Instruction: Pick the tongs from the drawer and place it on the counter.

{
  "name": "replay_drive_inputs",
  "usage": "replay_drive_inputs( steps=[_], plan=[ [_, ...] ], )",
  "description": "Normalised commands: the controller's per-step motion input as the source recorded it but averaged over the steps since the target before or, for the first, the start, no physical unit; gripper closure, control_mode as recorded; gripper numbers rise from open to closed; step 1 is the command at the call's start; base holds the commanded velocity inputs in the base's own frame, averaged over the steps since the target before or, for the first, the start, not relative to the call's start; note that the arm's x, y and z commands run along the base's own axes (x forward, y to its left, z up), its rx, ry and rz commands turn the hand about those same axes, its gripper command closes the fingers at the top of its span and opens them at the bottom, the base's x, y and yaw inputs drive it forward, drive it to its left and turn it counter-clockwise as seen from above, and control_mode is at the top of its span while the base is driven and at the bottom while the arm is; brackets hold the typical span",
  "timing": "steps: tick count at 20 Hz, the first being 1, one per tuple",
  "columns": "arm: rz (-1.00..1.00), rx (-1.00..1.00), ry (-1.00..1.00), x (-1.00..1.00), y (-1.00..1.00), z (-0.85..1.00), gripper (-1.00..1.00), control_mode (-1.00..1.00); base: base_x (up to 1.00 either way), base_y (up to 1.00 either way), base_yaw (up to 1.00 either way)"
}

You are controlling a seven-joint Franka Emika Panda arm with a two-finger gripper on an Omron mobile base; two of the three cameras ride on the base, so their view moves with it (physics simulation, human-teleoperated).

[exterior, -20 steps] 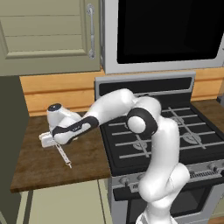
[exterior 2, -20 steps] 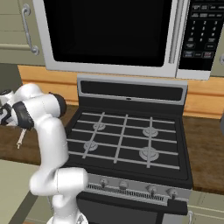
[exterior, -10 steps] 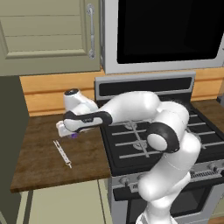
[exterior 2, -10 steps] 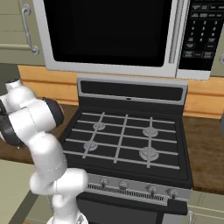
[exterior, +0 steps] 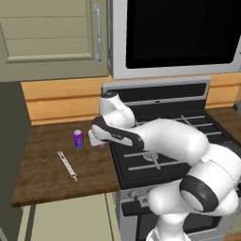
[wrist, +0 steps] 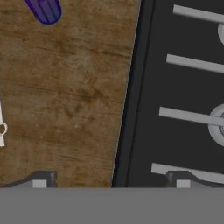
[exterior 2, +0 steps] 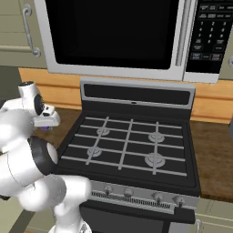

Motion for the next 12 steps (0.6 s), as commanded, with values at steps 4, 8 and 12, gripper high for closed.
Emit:
replay_drive_inputs(
  steps=[4,8,12],
  plan=[
    [0.00,0.01,0.00,-0.39,-1.00,0.48,-1.00,-1.00,0.00,0.00,0.00],
    [0.00,0.02,0.00,-0.55,-1.00,0.40,-1.00,-1.00,0.00,0.00,0.00],
    [0.00,0.01,0.00,-0.77,-0.97,0.28,-1.00,-1.00,0.00,0.00,0.00]
  ],
)
